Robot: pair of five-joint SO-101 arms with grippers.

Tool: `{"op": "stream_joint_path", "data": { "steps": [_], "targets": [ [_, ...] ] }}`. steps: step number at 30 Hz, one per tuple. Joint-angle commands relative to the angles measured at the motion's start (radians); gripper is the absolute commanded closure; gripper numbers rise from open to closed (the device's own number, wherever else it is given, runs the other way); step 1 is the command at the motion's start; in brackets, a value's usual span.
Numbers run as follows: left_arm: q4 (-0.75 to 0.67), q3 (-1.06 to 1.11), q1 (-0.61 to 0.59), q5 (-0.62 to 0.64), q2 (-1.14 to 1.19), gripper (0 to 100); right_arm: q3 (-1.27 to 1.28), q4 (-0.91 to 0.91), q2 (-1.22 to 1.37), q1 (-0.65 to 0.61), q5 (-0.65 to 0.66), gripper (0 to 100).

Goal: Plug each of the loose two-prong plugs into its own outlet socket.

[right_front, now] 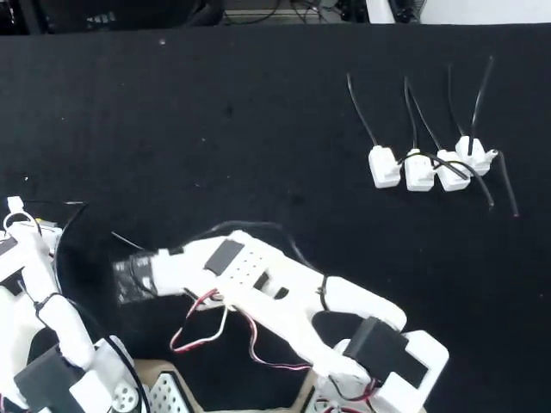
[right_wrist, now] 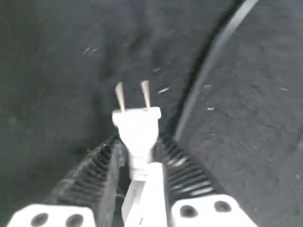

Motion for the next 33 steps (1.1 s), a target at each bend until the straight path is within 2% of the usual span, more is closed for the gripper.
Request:
{"op": "stream_joint_path", "data": {
  "steps": [1,6,11,15,18,20,23,29,33],
  "targets": [
    [-0.014,-0.001,0.001,0.009,-0.029,79,-0.058,-0.005,-0.097,0.044,-0.1,98.5],
    [-0.014,-0.001,0.001,0.008,-0.029,79,-0.047,0.137,-0.239,0.16,-0.158,98.8],
    [-0.014,-0.001,0.001,0.008,-0.031,79,-0.019,0.348,-0.414,0.373,-0.276,98.8],
    [-0.014,-0.001,0.021,0.006,-0.032,79,0.153,0.281,-0.469,0.591,-0.288,98.8],
    [-0.014,-0.001,0.12,-0.026,-0.023,79,0.303,0.133,-0.469,0.684,-0.288,98.8],
    [-0.012,0.001,0.194,-0.121,-0.025,79,0.389,0.077,-0.475,0.669,-0.288,98.8],
    [-0.008,0.001,0.262,-0.222,-0.023,79,0.446,0.078,-0.475,0.566,-0.288,98.8],
    [-0.006,0.01,0.352,-0.328,-0.021,79,0.412,0.187,-0.493,0.387,-0.288,98.8],
    [-0.006,0.008,0.36,-0.339,-0.021,79,0.426,0.196,-0.558,0.258,-0.296,98.8]
  ]
}}
